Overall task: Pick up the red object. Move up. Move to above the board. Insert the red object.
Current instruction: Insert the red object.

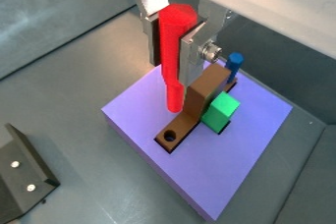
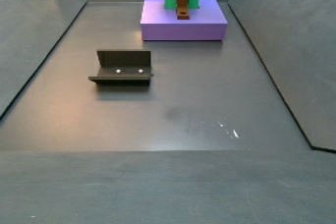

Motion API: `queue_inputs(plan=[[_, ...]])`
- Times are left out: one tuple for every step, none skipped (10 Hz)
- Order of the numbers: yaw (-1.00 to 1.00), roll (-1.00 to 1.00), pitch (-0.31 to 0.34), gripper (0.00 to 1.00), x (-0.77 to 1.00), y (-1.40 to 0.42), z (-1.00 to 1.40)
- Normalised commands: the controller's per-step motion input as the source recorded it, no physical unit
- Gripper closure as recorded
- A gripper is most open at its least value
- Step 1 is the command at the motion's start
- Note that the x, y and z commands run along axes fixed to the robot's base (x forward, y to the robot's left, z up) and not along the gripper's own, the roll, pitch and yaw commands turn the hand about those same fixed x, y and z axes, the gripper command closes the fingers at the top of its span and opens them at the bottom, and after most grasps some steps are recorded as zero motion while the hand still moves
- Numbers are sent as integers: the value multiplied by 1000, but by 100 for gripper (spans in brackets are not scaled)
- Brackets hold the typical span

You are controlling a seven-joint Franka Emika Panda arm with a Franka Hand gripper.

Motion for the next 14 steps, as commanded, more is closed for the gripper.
queue_inputs(plan=[[186, 71, -183, 100, 0, -231, -851], [177, 79, -156, 100, -9, -234, -914], [149, 63, -116, 100, 0, -163, -1000], [111, 87, -106, 100, 0, -94, -1000], [100, 146, -103, 100, 0, -20, -929], [137, 201, -90, 100, 0, 0, -757], [131, 171, -74, 100, 3, 0, -689], [109, 151, -83, 100, 100, -14, -646], [94, 144, -74, 100, 146, -14, -620], [97, 147, -77, 100, 109, -3, -551], [77, 130, -71, 100, 80, 0, -526], [46, 106, -64, 100, 40, 0, -506], [57, 126, -59, 100, 9, -3, -457], [63, 150, -17, 100, 143, -80, -360]])
